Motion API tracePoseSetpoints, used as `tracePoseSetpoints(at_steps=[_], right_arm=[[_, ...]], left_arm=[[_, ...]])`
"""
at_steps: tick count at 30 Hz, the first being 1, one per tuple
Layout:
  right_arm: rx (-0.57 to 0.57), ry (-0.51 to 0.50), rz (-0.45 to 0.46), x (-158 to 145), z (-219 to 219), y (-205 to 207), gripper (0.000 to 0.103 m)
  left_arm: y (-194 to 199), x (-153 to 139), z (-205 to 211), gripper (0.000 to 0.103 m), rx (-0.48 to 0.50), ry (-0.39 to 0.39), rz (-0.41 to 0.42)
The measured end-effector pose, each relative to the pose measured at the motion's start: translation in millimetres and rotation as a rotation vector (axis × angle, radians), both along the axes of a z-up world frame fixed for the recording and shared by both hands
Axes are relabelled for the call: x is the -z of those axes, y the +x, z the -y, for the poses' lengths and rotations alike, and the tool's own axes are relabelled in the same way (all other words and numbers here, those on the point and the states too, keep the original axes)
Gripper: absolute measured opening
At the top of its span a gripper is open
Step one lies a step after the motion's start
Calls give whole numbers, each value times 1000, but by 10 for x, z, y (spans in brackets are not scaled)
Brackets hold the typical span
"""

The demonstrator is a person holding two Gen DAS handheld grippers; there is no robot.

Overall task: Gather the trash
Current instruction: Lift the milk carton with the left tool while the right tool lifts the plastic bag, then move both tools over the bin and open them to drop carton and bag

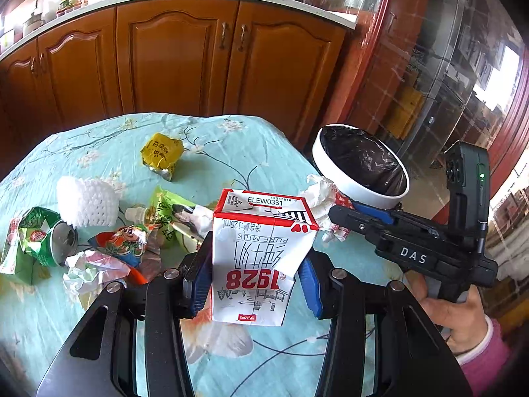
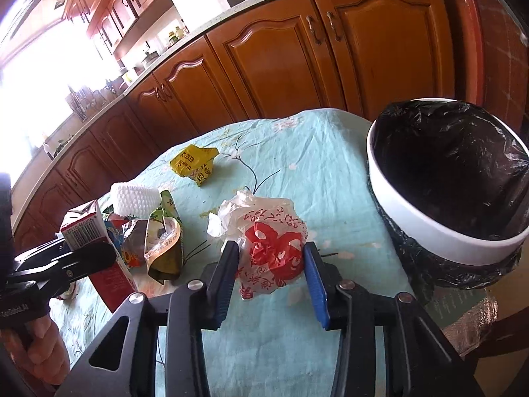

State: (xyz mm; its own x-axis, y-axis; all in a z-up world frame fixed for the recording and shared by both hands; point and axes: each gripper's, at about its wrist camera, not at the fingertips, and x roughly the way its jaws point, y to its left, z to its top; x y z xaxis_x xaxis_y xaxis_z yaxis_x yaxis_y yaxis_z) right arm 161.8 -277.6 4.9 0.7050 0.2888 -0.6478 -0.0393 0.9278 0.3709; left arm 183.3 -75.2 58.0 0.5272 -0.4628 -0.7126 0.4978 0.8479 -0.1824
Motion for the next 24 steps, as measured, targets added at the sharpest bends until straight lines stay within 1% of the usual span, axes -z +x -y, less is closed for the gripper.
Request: tracePoseSetpoints(at_steps=[6,14,20,24], right_arm=[[57,-27,38,-204,280,-198,41],[141,-50,28,-254,738,-352,41],[174,-72,27,-321,990,-377,41],[194,-82,26,-369,1143,-321,41]], left_arm=[[25,5,387,45,47,17,-15],[133,-11,911,45,114,25,-39],[289,-62,1281,45,155,39,-51],[422,-70,1500,45,177,48,-63]])
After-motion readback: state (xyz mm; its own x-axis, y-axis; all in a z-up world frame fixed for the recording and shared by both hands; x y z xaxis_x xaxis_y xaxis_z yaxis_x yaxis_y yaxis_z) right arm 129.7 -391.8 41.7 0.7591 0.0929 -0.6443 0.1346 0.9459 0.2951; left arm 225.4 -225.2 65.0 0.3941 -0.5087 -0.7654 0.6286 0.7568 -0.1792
